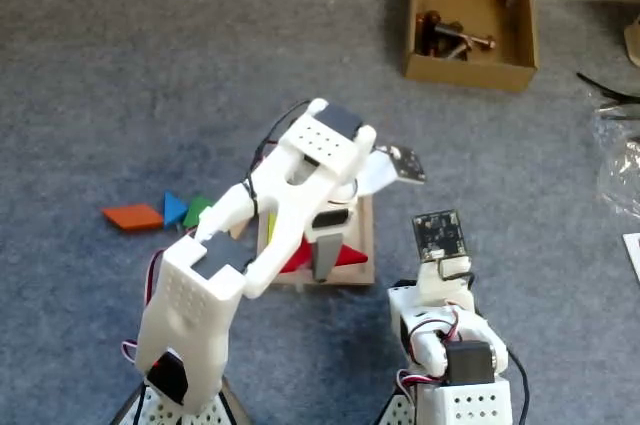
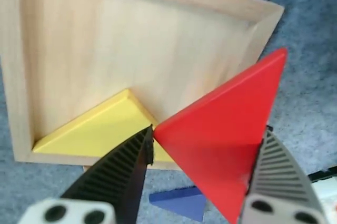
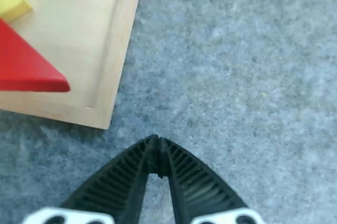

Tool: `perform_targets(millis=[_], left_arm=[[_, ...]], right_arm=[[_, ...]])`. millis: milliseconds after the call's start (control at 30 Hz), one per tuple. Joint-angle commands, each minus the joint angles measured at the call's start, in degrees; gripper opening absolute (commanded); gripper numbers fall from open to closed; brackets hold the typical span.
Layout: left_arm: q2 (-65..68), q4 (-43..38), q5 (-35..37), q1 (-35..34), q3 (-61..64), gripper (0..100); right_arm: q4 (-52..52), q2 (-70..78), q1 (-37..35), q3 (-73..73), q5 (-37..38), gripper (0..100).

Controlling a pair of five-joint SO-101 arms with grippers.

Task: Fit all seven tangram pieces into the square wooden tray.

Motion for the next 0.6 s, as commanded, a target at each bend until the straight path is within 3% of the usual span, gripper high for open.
perform_targets(millis=[0, 100, 467, 567], left_arm=[[-3.6, -2.5, 1.0, -0.7, -2.8, 27], [-3.9, -4.0, 4.4, -3.0, -2.9, 27], [-3.6, -3.8, 4.3, -2.2, -2.4, 28], [-3.5, -3.8, 4.3, -2.2, -2.3, 32]], right_arm=[[-1.0, -0.5, -0.6, 6.7, -0.4, 0.5], [-1.0, -0.5, -0.6, 6.7, -0.4, 0.5], [-1.0, -0.5, -0.6, 6.7, -0.4, 0.5], [-1.0, -0.5, -0.6, 6.7, -0.4, 0.5]])
